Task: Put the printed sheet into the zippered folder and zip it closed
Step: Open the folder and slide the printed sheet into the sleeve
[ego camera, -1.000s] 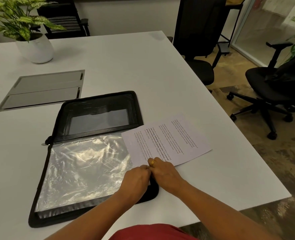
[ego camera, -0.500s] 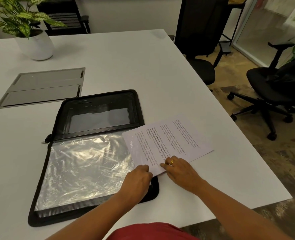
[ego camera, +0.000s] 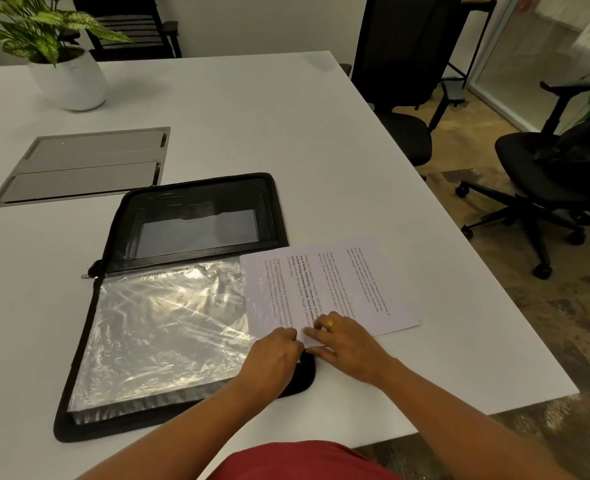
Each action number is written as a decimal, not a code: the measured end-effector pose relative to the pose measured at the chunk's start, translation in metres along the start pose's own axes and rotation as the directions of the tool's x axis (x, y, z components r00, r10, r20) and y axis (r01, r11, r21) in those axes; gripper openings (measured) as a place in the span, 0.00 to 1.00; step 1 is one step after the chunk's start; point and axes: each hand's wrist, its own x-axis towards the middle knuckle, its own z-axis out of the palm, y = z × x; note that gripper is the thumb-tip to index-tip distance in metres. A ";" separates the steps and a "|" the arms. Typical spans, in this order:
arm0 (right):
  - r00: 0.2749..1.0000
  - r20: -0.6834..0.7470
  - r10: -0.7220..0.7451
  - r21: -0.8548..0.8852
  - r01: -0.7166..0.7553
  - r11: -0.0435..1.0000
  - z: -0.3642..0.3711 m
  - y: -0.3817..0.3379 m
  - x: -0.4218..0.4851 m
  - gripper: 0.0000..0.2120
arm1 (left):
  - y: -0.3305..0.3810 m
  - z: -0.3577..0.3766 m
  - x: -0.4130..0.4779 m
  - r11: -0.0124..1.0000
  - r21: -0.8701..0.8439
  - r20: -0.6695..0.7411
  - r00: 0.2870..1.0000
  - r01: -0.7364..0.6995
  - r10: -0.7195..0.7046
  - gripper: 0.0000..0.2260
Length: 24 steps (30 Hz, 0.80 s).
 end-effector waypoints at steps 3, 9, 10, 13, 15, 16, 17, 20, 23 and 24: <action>0.962 -0.096 0.256 0.082 -0.249 0.965 -0.008 0.024 -0.009 0.19 | 0.000 -0.001 0.000 0.999 0.040 0.037 0.999 0.009 -0.010 0.10; 0.510 -0.119 0.852 0.280 -0.806 0.521 -0.025 0.062 -0.010 0.25 | 0.004 -0.014 -0.003 0.987 0.127 0.052 0.994 -0.100 0.094 0.15; 0.453 -0.086 0.887 0.321 -0.831 0.455 -0.027 0.065 -0.008 0.27 | 0.005 -0.014 -0.003 0.984 0.142 0.039 0.993 -0.112 0.107 0.14; 0.374 -0.024 0.927 0.375 -0.857 0.355 -0.031 0.072 0.000 0.29 | 0.002 -0.009 -0.002 0.977 0.148 0.097 0.985 -0.156 0.142 0.04; 0.357 0.001 0.934 0.390 -0.860 0.328 -0.032 0.074 0.006 0.28 | 0.001 -0.007 -0.003 0.980 0.125 0.117 0.983 -0.155 0.141 0.04; 0.353 0.008 0.936 0.396 -0.860 0.321 -0.032 0.074 0.008 0.28 | 0.000 -0.009 -0.003 0.979 0.119 0.125 0.981 -0.163 0.149 0.05; 0.351 0.014 0.936 0.404 -0.859 0.316 -0.032 0.073 0.010 0.28 | 0.001 -0.011 -0.002 0.979 0.115 0.101 0.983 -0.166 0.155 0.07; 0.363 0.023 0.932 0.435 -0.843 0.317 -0.030 0.068 0.016 0.26 | 0.000 -0.005 -0.001 0.987 0.076 0.104 0.986 -0.142 0.133 0.06; 0.404 0.031 0.914 0.474 -0.811 0.342 -0.026 0.057 0.023 0.25 | -0.002 0.003 0.002 0.979 0.119 0.053 0.986 -0.164 0.159 0.12; 0.420 0.035 0.907 0.481 -0.802 0.353 -0.024 0.052 0.026 0.25 | -0.002 0.002 0.002 0.980 0.120 0.056 0.986 -0.161 0.155 0.12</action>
